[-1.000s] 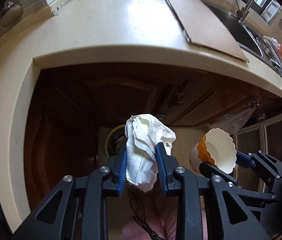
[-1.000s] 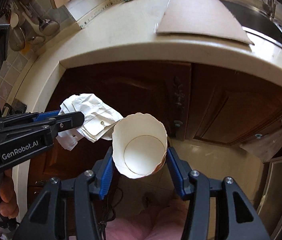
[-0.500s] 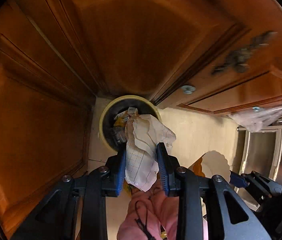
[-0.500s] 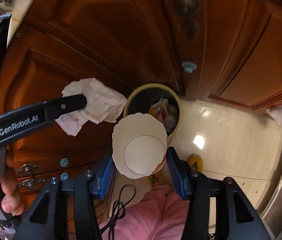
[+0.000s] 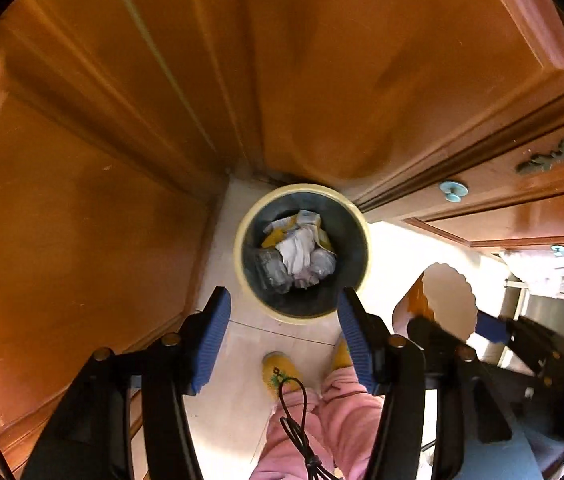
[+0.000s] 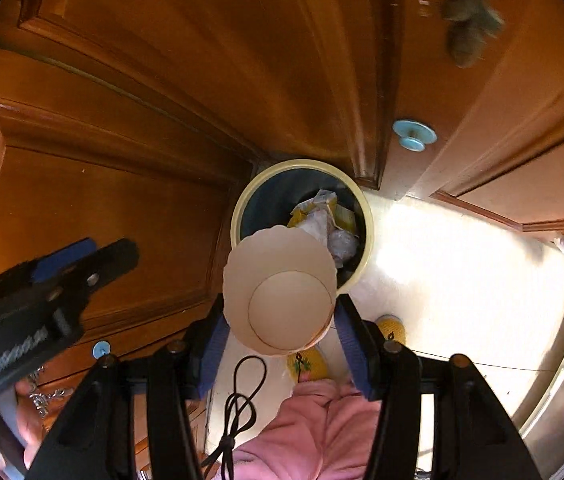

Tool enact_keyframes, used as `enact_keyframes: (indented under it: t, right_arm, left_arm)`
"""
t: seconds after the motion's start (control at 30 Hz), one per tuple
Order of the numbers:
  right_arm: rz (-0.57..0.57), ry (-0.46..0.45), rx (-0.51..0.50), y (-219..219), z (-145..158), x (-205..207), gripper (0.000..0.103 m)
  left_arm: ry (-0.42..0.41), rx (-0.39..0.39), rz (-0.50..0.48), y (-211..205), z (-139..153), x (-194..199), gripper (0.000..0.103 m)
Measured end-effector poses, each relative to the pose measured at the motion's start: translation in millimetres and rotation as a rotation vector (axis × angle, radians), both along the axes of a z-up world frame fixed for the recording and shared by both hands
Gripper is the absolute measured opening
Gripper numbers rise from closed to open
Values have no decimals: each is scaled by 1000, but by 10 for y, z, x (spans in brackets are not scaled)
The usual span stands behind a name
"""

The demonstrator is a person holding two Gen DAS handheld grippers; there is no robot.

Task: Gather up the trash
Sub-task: 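Release the tissue from the left tool while the right tool releases the cup into the bin, then raise both open tools back over the counter trash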

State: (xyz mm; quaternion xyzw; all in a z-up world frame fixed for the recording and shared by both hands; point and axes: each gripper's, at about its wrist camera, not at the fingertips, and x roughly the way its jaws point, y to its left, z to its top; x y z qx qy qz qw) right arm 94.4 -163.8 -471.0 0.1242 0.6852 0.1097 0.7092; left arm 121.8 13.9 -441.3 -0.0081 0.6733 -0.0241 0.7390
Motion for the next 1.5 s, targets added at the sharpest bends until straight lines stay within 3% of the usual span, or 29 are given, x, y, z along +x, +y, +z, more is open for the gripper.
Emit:
enact_keyframes:
  t: [0.13, 0.2, 0.23, 0.27, 0.33, 0.7, 1.0, 1.5]
  right_arm:
    - [18, 11, 0, 112, 25, 76, 55]
    - [18, 17, -3, 175, 30, 130, 57]
    - [19, 20, -7, 200, 49, 148, 61]
    - [21, 21, -12, 233, 74, 165, 72]
    - [29, 8, -19, 300, 154, 191, 79]
    - [33, -47, -4, 342, 776, 138, 79]
    - [20, -146, 14, 221, 1644, -159, 79]
    - [-172, -509, -46, -225, 3460, -340, 79]
  left_arm:
    - [-29, 35, 10, 126, 135, -36, 56]
    - [-47, 46, 16, 179, 225, -47, 63]
    - [-58, 51, 20, 201, 270, -53, 64]
    - [-71, 55, 24, 223, 321, -59, 66]
    - [-92, 61, 32, 265, 437, -67, 67]
    - [-188, 61, 34, 320, 1111, -103, 68]
    - [-301, 73, -47, 164, 1940, -189, 68]
    - [-748, 42, -162, -244, 3955, -263, 68]
